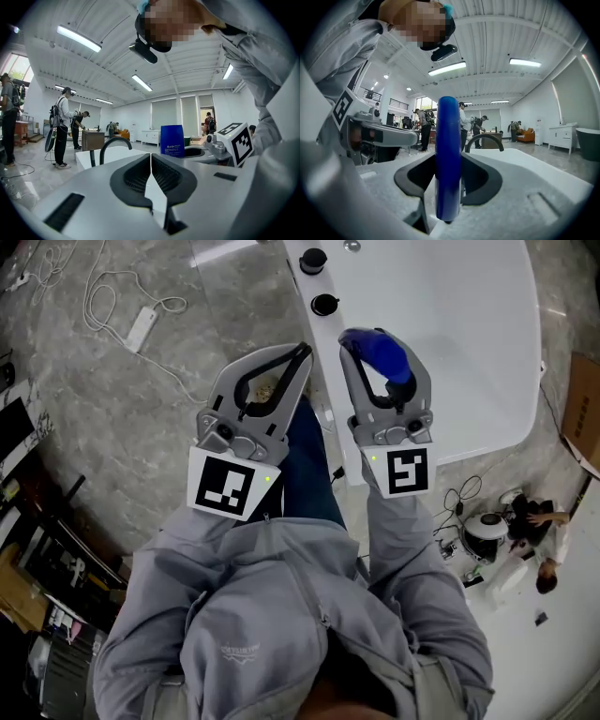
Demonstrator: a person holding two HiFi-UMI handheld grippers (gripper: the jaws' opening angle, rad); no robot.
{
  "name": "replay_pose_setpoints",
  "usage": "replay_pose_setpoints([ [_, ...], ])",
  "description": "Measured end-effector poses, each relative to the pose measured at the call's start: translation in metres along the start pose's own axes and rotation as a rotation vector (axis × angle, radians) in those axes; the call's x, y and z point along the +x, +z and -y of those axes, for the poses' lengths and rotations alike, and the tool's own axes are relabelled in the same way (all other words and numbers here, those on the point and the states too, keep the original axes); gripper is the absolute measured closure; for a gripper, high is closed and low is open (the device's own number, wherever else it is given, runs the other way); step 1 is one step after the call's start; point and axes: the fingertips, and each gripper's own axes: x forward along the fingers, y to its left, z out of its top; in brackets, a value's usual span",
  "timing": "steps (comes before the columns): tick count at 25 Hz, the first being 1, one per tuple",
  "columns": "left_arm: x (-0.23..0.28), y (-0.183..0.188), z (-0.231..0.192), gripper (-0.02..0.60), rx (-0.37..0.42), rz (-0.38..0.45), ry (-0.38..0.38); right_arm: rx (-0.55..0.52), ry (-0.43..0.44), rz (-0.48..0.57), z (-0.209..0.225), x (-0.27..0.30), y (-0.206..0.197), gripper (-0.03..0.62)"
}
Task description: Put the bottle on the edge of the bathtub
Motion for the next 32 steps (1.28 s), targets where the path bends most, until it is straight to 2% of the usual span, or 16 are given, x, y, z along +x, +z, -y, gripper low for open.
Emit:
replay_pose_setpoints([
  [7,0.016,-0.041,-0.001,0.569,-0.014,-0.020,-0.034,-0.006,0.008,-0.023,0.006,0.012,-0.048,0.431],
  [16,0.023,-0.068,0.004,0.569,-0.028,-0.053,-0.047,0.006,-0.011,-0.054,0.007,0.014,-0.091,0.431],
  [20,0.025,-0.078,0.001,0.571,-0.013,-0.065,-0.061,0.010,-0.029,-0.058,0.007,0.023,-0.106,0.431],
  [27,0.027,-0.092,0.001,0.571,-0.042,-0.089,-0.065,0.022,-0.050,-0.071,0.006,0.028,-0.124,0.431],
  [32,0.029,-0.104,0.002,0.571,-0.023,-0.115,-0.083,0.030,-0.061,-0.072,0.004,0.033,-0.136,0.431],
])
